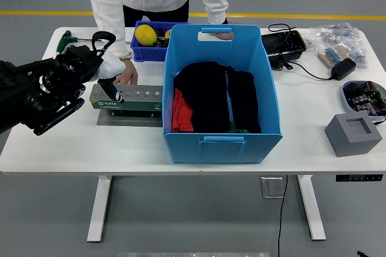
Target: Lift tool from toolbox,place it in box,lift tool from toolbox,place it in box
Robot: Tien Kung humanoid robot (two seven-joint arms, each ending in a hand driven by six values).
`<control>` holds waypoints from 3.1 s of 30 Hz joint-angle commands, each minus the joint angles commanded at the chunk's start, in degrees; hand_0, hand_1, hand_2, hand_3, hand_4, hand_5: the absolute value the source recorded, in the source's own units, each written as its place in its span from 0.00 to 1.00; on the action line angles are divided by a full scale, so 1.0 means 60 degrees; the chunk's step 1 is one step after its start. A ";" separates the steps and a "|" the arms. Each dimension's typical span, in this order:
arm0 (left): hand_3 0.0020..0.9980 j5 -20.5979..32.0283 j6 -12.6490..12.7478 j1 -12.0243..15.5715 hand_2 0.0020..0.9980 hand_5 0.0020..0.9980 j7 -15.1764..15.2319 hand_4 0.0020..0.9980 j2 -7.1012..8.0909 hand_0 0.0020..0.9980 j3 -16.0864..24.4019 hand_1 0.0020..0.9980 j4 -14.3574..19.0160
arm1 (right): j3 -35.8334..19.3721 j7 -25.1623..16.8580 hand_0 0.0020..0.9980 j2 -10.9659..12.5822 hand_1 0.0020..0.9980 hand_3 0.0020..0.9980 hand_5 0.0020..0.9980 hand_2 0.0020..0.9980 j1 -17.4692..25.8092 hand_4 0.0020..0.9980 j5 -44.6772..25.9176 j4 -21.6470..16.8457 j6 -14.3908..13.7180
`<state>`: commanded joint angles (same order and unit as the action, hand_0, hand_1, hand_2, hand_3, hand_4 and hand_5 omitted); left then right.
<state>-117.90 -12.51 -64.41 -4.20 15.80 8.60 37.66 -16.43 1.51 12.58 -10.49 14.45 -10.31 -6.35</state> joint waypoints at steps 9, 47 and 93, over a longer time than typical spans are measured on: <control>0.15 -0.0087 0.0749 0.0133 0.13 0.49 0.0427 0.96 0.0052 0.32 0.0097 0.15 -0.0167 | -0.0164 0.0037 0.69 -0.0020 0.68 0.59 0.72 0.73 0.0045 0.79 0.0188 0.0000 -0.0009; 0.05 0.1298 0.3348 0.0318 0.03 0.43 0.2296 0.78 0.0407 0.19 0.1757 0.00 -0.0458 | 0.0015 -0.0009 0.69 -0.0006 0.68 0.58 0.72 0.73 0.0002 0.79 -0.0040 0.0000 -0.0008; 0.13 0.2976 0.2486 0.0417 0.09 0.38 0.0863 0.76 -0.0478 0.23 0.3013 0.07 0.4405 | -0.0047 0.0044 0.69 -0.0062 0.68 0.58 0.72 0.73 0.0115 0.79 0.0122 0.0000 -0.0003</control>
<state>-100.05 2.40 -61.91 0.98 12.93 26.67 64.09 -16.72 1.78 12.21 -9.80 15.18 -10.31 -6.37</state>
